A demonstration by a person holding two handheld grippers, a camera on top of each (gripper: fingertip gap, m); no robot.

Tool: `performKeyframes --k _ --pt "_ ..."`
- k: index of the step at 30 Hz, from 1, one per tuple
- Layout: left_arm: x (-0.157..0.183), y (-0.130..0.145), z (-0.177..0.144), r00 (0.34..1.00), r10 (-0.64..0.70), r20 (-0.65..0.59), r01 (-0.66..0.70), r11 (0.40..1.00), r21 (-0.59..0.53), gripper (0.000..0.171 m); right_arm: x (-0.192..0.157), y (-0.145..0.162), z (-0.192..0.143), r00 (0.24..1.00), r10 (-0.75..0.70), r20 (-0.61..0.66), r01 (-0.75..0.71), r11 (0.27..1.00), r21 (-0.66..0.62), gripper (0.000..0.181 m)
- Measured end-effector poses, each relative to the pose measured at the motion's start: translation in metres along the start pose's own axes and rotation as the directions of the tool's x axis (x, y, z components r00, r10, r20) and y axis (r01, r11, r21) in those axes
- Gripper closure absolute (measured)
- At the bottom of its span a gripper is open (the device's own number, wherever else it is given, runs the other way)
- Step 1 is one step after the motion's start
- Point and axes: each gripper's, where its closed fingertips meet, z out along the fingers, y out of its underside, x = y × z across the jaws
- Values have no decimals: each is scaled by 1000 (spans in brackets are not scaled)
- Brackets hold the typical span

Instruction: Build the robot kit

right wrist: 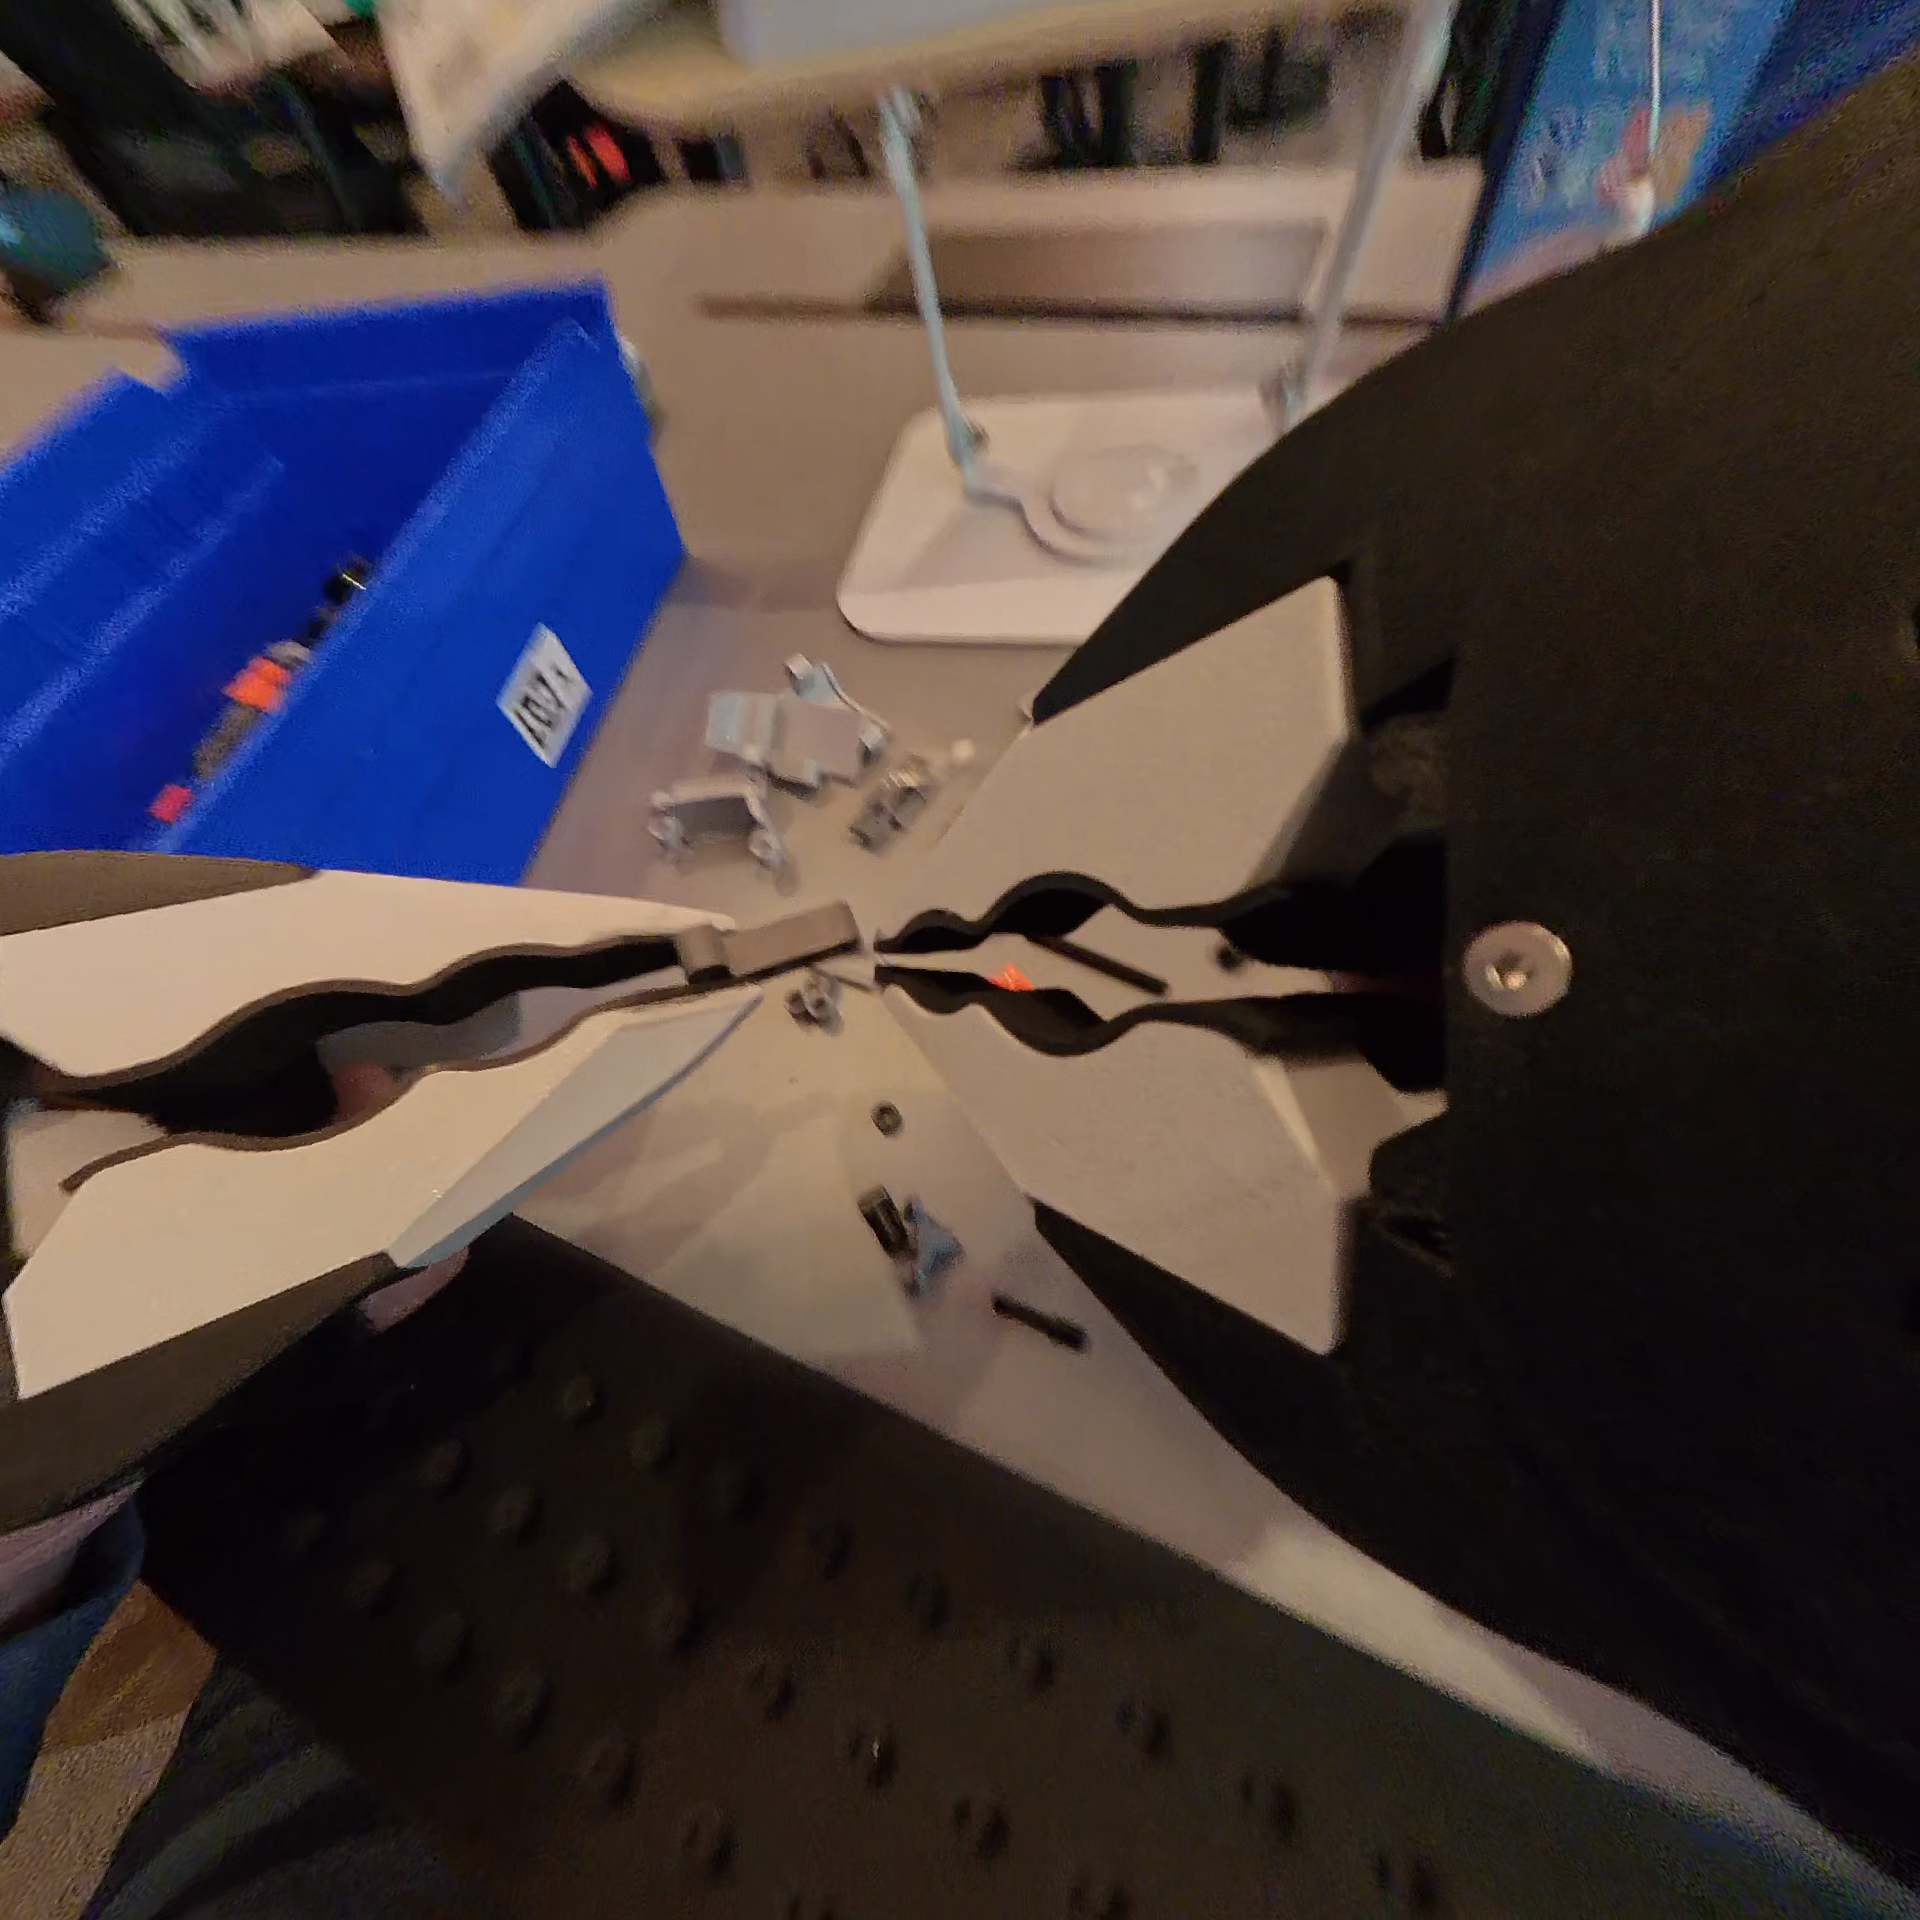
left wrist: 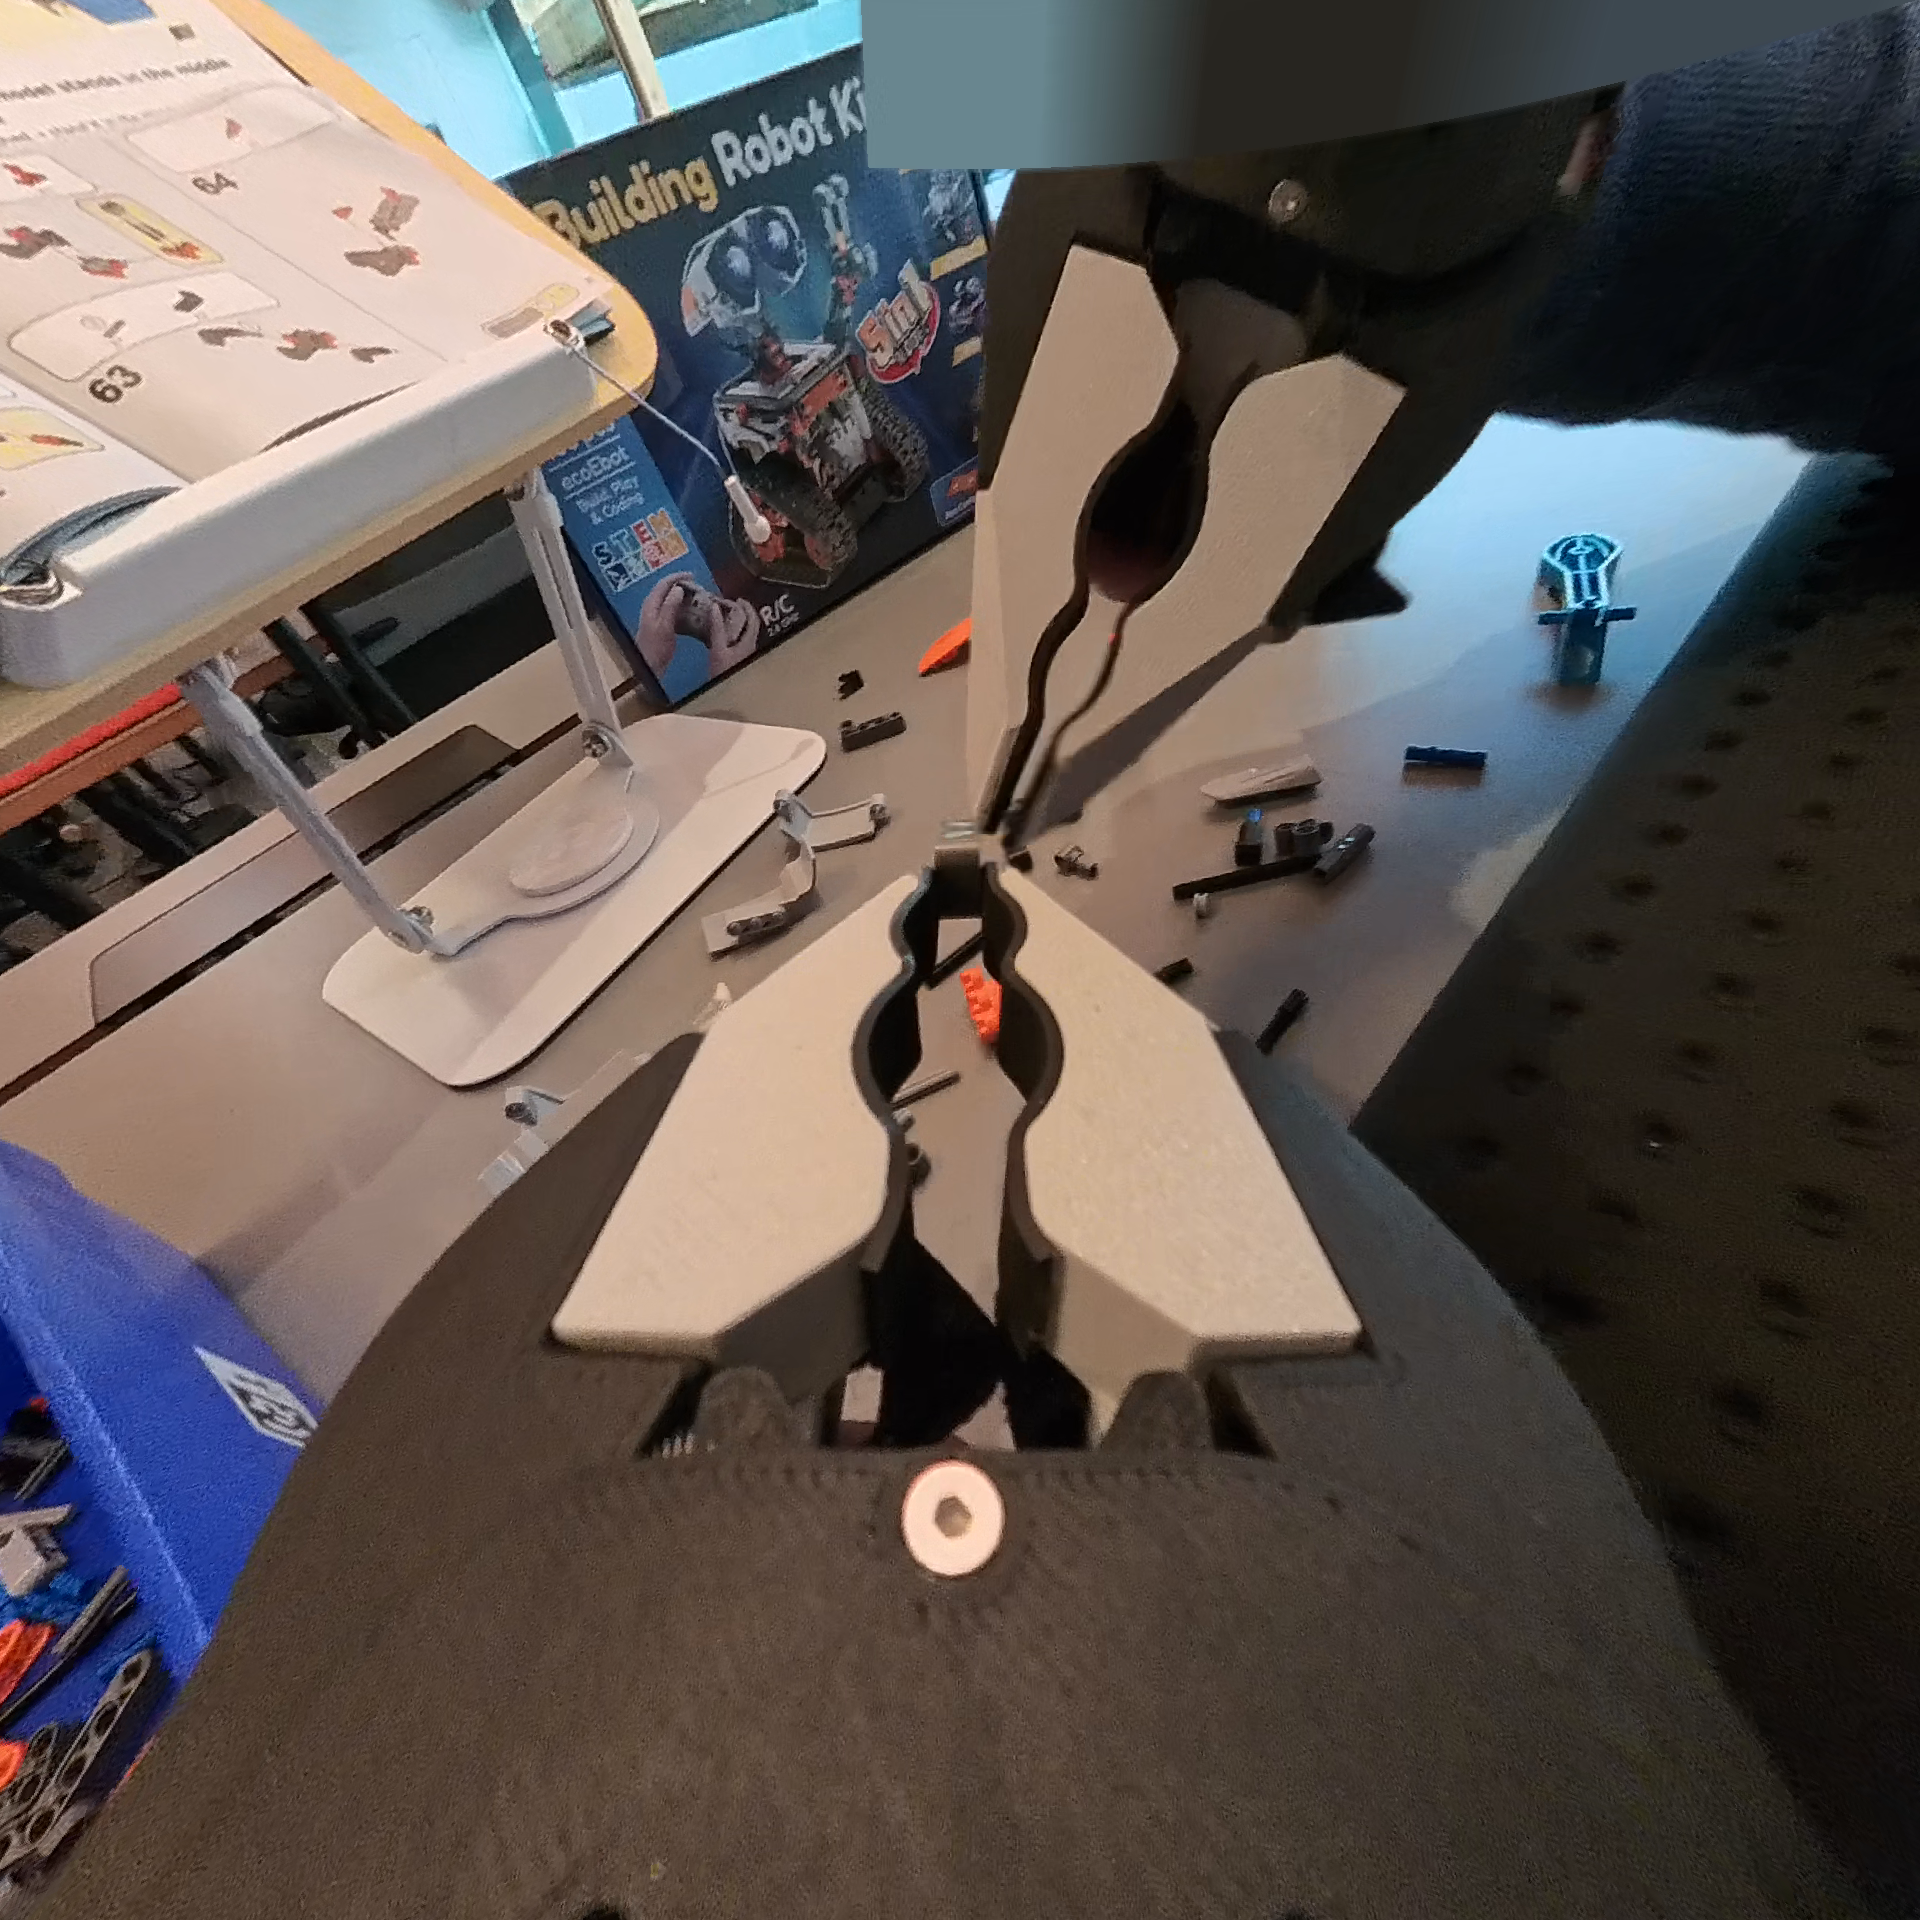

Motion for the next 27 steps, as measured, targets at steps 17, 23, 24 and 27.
performKeyframes --k 17,23,24,27 --pt "-6 6 7 998 15 58 -13 999 -41 166 -83 50 5 935 331 130 -309 937 -165 166" --pt "-7 6 6 998 20 66 -17 999 -39 166 -89 52 14 915 376 146 -350 920 -175 179" --pt "-7 6 6 998 17 68 -14 999 -38 166 -88 51 15 911 386 146 -362 917 -170 179" --pt "-9 5 6 998 -10 68 12 999 -33 166 -81 53 15 905 409 119 -391 908 -151 180"
